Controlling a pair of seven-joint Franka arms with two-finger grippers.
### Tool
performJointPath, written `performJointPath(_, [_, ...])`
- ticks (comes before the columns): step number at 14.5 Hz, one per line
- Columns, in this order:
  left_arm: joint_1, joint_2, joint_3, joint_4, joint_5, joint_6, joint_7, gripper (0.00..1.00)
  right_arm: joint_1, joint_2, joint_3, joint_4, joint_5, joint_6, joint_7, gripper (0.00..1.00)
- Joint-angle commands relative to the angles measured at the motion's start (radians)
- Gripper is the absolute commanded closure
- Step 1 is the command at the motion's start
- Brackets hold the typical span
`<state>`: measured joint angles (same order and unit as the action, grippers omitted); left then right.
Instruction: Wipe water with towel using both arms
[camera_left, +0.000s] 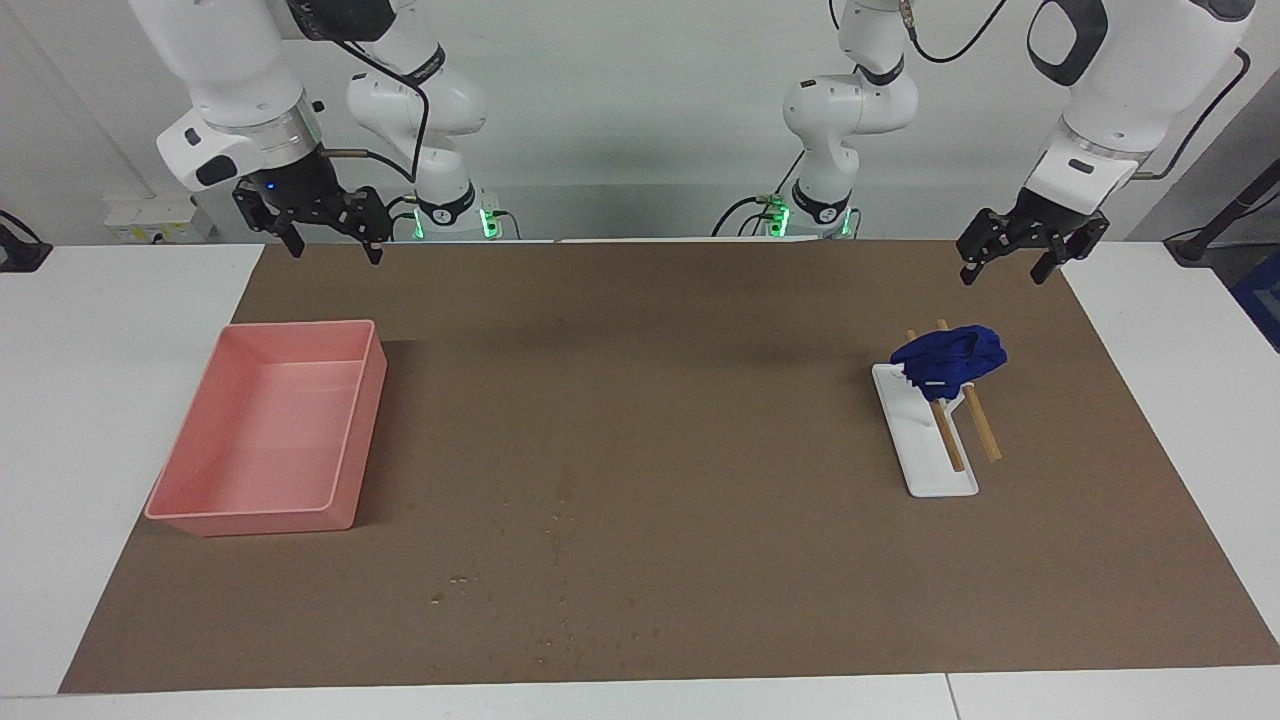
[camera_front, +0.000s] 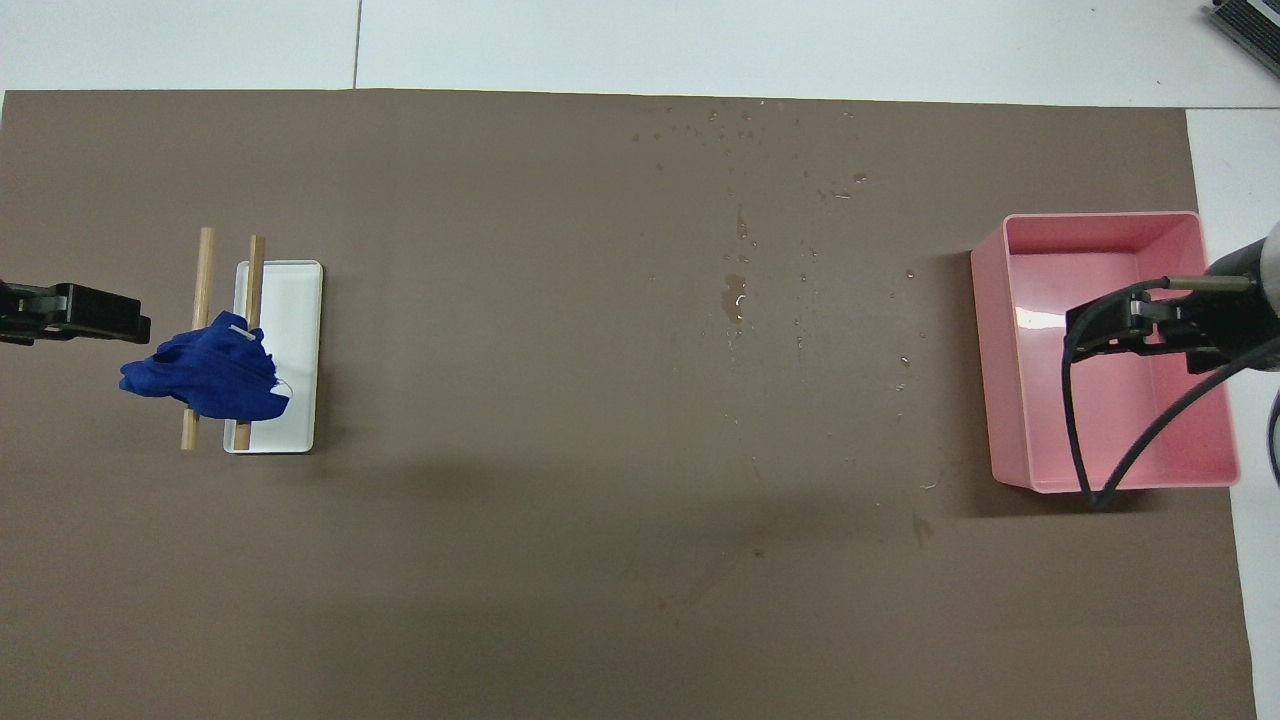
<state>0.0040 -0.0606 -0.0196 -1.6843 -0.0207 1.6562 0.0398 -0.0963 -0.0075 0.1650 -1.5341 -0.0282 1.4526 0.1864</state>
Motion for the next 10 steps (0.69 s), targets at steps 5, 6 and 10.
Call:
performJointPath(5, [0.002, -0.022, 0.007, -0.028, 0.018, 0.004, 0.000, 0.00, -0.011, -0.022, 0.007, -0.023, 0.002, 0.002, -0.001, 0.00])
performJointPath(6, [0.005, -0.028, 0.009, -0.032, 0.018, 0.002, -0.006, 0.00, -0.011, -0.022, 0.007, -0.024, 0.004, 0.000, -0.001, 0.00])
performJointPath(10, [-0.002, -0.077, 0.009, -0.170, 0.018, 0.164, -0.440, 0.00, -0.014, -0.023, 0.005, -0.023, 0.004, 0.000, 0.002, 0.00])
